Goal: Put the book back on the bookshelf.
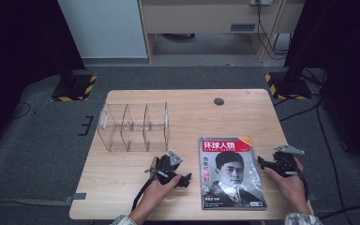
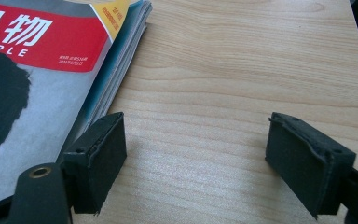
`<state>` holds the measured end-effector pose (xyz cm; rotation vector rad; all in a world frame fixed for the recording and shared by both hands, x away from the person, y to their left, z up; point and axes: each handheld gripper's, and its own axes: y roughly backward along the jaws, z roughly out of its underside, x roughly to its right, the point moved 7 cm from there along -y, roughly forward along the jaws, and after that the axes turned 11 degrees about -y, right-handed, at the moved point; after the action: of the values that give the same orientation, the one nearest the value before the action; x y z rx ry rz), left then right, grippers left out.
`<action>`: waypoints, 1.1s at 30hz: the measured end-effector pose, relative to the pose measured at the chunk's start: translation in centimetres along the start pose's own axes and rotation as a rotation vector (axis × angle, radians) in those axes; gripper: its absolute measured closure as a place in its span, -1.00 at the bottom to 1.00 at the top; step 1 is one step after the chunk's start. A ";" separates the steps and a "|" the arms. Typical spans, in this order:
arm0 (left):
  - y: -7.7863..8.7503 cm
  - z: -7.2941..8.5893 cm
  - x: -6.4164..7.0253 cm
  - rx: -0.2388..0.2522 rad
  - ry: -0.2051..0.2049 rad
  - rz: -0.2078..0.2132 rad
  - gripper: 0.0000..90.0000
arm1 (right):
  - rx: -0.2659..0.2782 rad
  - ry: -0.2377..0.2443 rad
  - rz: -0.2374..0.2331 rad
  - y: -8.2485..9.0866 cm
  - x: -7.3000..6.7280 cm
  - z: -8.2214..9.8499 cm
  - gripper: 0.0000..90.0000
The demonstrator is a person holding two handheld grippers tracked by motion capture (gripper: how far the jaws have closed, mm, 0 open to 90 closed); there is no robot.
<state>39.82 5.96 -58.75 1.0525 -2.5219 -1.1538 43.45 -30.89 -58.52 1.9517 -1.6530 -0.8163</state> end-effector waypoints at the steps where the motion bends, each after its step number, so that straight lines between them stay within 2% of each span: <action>1: 0.0 0.0 0.0 0.000 0.000 0.000 -1.00 | 0.000 0.000 0.000 0.0 0.0 0.0 -0.55; 8: 0.0 0.0 0.0 0.000 0.000 0.000 -1.00 | 0.002 -0.004 0.001 0.1 0.2 0.0 -0.57; 11: 0.0 0.0 0.0 0.000 0.001 0.000 -1.00 | 0.030 -0.021 0.009 0.6 0.4 -0.5 -0.51; 13: 0.0 0.0 0.0 0.000 0.002 0.000 -1.00 | 0.052 -0.013 0.007 1.0 0.3 -0.9 -0.46; 16: 0.0 0.0 0.1 0.003 0.003 0.001 -1.00 | 0.075 -0.013 -0.017 1.5 -0.5 -1.5 -0.36; 18: 0.1 -0.1 0.2 0.009 0.008 0.002 -0.98 | 0.083 0.002 -0.044 1.8 -1.4 -1.8 -0.27; 21: 0.3 -0.4 0.6 0.034 0.032 0.016 -0.88 | 0.084 0.036 -0.077 1.9 -2.7 -1.9 -0.25; 24: 0.5 -0.7 1.0 0.054 0.014 0.009 -0.84 | 0.076 0.051 -0.106 1.9 -3.6 -1.9 -0.30; 26: 0.6 -0.9 1.1 0.062 0.020 0.017 -0.84 | 0.071 0.046 -0.120 1.8 -4.0 -1.9 -0.38; 27: 0.6 -1.1 1.5 0.076 0.031 0.037 -0.83 | 0.069 0.043 -0.126 1.8 -4.2 -1.9 -0.42; 33: 0.7 -1.6 2.4 0.093 0.018 0.045 -0.83 | 0.049 0.046 -0.149 1.4 -5.0 -1.7 -0.67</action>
<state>38.33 3.76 -57.45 1.0170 -2.5936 -1.0197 43.05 -26.28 -55.62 2.1314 -1.5290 -0.7862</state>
